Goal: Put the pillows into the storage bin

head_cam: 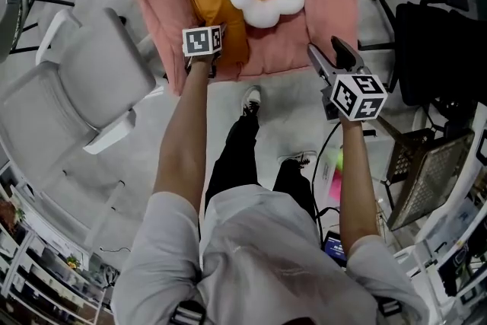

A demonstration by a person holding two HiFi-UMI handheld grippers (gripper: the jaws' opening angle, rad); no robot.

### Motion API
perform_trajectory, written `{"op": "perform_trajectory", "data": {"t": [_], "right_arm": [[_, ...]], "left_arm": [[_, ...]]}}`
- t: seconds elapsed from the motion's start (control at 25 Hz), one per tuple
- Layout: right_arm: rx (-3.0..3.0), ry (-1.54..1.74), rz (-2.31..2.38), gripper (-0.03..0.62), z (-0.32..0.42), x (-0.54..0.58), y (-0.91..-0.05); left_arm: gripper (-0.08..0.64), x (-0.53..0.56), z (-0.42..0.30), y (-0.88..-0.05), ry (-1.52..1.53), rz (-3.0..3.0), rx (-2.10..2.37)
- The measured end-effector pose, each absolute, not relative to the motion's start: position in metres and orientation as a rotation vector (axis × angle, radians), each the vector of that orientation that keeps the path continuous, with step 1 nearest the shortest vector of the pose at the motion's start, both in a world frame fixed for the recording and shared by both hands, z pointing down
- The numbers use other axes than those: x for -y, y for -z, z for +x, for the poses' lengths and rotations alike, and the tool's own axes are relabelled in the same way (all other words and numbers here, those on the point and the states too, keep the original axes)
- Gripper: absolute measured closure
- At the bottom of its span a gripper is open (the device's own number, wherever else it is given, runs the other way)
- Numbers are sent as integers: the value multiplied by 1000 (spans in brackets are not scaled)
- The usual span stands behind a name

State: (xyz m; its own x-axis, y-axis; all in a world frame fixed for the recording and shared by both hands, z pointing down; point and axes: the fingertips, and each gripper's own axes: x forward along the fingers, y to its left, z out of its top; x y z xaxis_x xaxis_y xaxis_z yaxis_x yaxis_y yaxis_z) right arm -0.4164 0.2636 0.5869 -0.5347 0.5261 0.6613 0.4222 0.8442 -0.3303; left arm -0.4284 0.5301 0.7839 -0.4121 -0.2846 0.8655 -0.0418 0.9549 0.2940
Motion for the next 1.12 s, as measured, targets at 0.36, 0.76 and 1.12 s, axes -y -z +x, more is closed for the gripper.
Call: {"op": "perform_trajectory", "data": {"t": [0.36, 0.76, 1.12], "right_arm": [[2292, -112, -691, 291, -406, -249, -528], [2454, -217, -675, 293, -384, -199, -434], [2622, -224, -532, 293, -328, -115, -352]], "left_arm": [[351, -538, -410, -724, 263, 183, 2015], [353, -545, -408, -568, 214, 245, 2275], [353, -446, -400, -446, 172, 531, 2405]]}}
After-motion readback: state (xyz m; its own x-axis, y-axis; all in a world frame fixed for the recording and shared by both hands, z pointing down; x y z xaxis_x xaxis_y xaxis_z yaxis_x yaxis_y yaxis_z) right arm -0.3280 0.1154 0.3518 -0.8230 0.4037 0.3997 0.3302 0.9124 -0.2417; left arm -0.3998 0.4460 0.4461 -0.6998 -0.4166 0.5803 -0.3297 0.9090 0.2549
